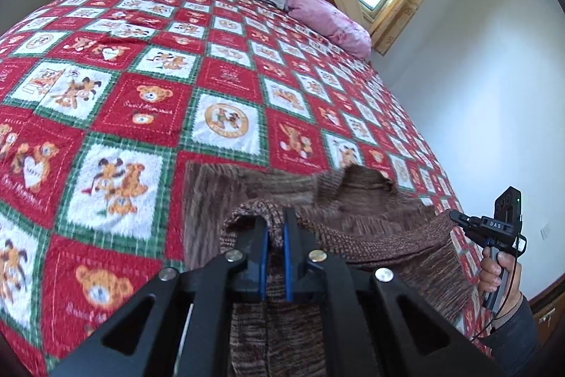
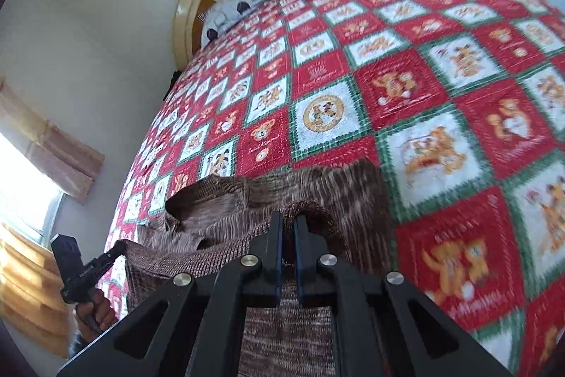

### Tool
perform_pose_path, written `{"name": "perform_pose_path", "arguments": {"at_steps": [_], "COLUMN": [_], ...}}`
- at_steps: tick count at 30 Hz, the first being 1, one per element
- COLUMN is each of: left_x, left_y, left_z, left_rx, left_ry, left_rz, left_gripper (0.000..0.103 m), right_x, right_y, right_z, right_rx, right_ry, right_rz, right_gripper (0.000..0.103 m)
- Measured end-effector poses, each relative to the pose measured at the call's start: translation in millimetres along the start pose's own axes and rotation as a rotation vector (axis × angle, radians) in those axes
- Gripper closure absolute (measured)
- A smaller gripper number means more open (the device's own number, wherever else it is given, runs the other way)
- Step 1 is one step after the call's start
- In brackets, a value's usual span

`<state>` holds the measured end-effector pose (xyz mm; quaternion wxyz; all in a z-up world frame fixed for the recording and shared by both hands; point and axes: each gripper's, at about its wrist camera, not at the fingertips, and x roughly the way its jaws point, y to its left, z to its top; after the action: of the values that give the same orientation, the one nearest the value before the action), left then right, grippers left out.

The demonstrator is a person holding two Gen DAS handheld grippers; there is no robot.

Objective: Fold small clothes

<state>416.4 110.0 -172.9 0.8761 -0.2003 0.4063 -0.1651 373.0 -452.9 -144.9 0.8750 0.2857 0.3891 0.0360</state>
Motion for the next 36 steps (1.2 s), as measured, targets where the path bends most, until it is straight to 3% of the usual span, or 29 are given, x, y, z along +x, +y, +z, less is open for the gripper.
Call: {"name": "perform_pose_path", "arguments": {"at_steps": [3,5,7,9,11,16,21,25,28,30,31,32,34,36], "left_x": [15.3,15.2,11.5,3.0,-9.6,-43.2,-59.9,-70.8,-73.0,-69.4,-68.0,-67.3,-64.6,-66.0], "left_y": [9.5,14.7,18.5,22.1,25.6,28.9,3.4,-14.9,-23.2,-23.2,-22.1,-20.7,-19.4,-19.2], "left_z": [10.2,13.7,13.3,9.8,3.7,-33.0,-87.6,-118.6,-130.3,-133.3,-134.5,-135.7,-140.5,-143.9], "left_rx": [-0.039,-0.063,-0.081,-0.083,-0.078,-0.060,0.080,0.125,0.156,0.148,0.139,0.130,0.129,0.130], "left_ry": [0.004,-0.014,-0.009,-0.011,-0.044,-0.021,0.037,0.038,0.028,0.051,0.059,0.061,0.069,0.060], "left_rz": [0.047,0.092,0.078,0.112,0.156,0.189,0.281,0.253,0.257,0.243,0.233,0.225,0.230,0.225], "left_gripper": [0.091,0.091,0.082,0.041,0.035,0.035,0.035,0.036,0.048,0.070,0.072,0.072,0.072,0.081], "right_x": [16.4,17.7,13.6,9.8,3.7,-30.2,-62.3,-81.4,-89.7,-90.4,-88.9,-86.9,-81.4,-79.1], "right_y": [-9.4,-7.3,1.3,8.5,10.9,6.1,2.8,8.0,7.1,2.5,1.8,1.5,1.0,3.0], "right_z": [21.6,27.7,24.8,15.9,4.0,-42.0,-94.5,-126.3,-139.2,-145.6,-147.2,-149.3,-153.7,-158.5], "right_rx": [0.069,0.075,0.038,0.003,-0.020,-0.062,-0.139,-0.191,-0.199,-0.178,-0.176,-0.180,-0.188,-0.198], "right_ry": [-0.020,-0.051,-0.075,-0.067,-0.058,-0.039,0.001,0.005,-0.013,-0.004,-0.001,0.006,0.032,0.043], "right_rz": [-0.005,-0.033,-0.029,-0.041,-0.059,-0.085,-0.160,-0.184,-0.212,-0.200,-0.200,-0.203,-0.199,-0.198], "right_gripper": [0.087,0.047,0.046,0.046,0.046,0.046,0.046,0.046,0.046,0.051,0.058,0.073,0.088,0.089]}}
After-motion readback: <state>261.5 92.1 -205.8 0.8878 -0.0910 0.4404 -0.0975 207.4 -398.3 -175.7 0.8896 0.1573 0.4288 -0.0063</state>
